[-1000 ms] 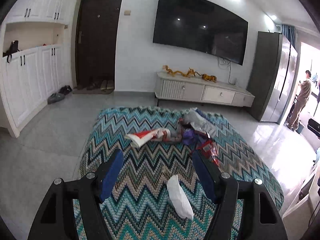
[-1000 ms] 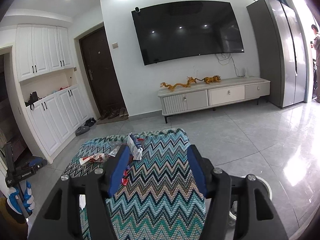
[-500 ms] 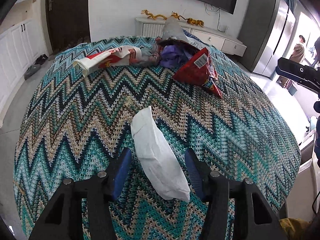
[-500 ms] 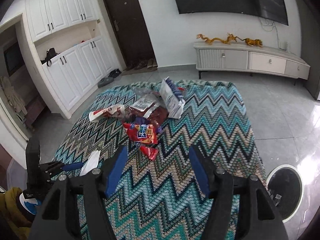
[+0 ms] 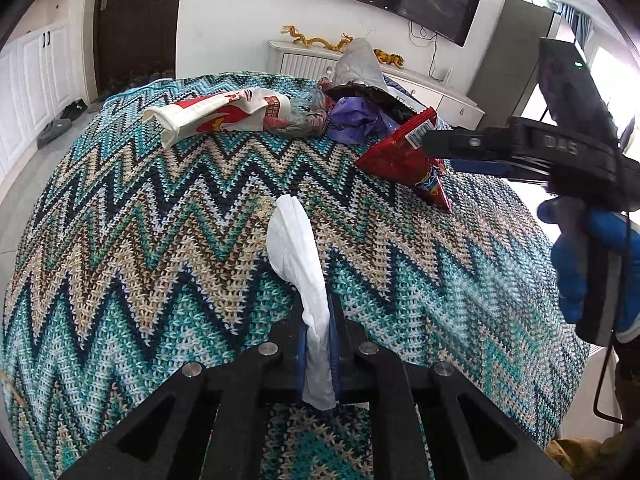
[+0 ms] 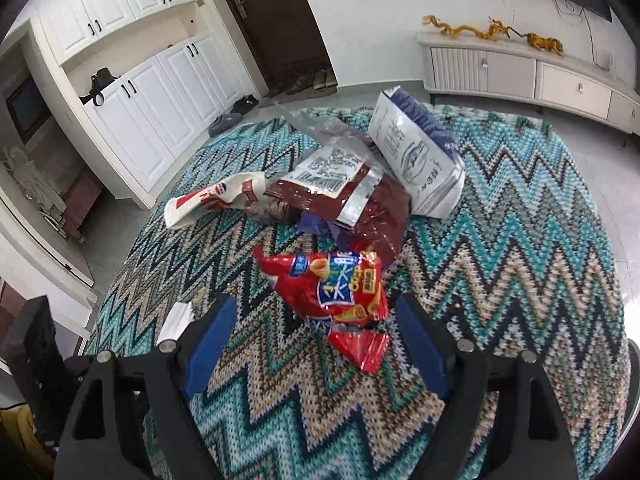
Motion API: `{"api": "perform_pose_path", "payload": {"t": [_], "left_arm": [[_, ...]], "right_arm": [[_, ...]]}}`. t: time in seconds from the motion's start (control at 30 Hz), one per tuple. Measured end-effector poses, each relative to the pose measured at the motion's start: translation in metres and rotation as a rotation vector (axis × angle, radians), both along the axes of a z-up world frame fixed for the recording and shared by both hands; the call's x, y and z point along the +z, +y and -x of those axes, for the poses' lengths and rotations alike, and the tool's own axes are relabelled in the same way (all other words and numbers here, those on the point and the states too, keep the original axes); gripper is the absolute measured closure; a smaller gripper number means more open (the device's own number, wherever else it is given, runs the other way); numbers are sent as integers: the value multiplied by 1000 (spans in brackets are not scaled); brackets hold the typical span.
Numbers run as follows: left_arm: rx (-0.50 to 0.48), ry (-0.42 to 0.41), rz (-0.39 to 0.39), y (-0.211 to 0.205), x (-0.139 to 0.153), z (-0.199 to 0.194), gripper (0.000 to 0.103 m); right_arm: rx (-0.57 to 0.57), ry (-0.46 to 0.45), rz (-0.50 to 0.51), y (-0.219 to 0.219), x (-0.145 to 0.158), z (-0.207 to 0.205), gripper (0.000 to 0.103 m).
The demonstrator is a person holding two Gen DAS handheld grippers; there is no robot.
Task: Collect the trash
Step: 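Grasp white tissue with left tool while right tool grasps red snack bag, then carry tissue and red snack bag over the trash bin and open both tools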
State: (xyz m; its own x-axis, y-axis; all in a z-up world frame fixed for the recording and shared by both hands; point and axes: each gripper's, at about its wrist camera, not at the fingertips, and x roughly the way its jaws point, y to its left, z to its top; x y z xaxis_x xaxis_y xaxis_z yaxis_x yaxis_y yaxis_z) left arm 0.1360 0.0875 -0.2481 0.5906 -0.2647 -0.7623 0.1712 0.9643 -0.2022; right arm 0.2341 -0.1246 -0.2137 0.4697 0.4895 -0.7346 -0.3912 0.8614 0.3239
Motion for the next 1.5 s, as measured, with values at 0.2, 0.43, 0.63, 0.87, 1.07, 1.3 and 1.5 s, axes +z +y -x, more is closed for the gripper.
{"api": "perform_pose_path", "payload": {"t": [0.2,0.43,0.63,0.87,1.07,1.3,1.5], "left_arm": [[-3,3,33,4,-1,0,94],[1,-1,31,5,1,6,94],[10,-9,18,3,4,11,94],[-2,-37,24,3,13,25,95],[-7,-72,48,2,34,47,95],[-19,-155,37,-6,69,72,95],[-79,-214,15,-27,97,81,95]], "right_arm": [[-37,28,-23,10,-14,-17,22],[-56,35,-33,12,-18,-19,40],[-35,56,1,3,-18,-3,66],[1,19,7,-11,6,29,84],[-15,-39,-5,-29,34,61,86],[-46,-129,-27,-56,69,101,86],[-106,-197,-29,-90,97,136,86]]}}
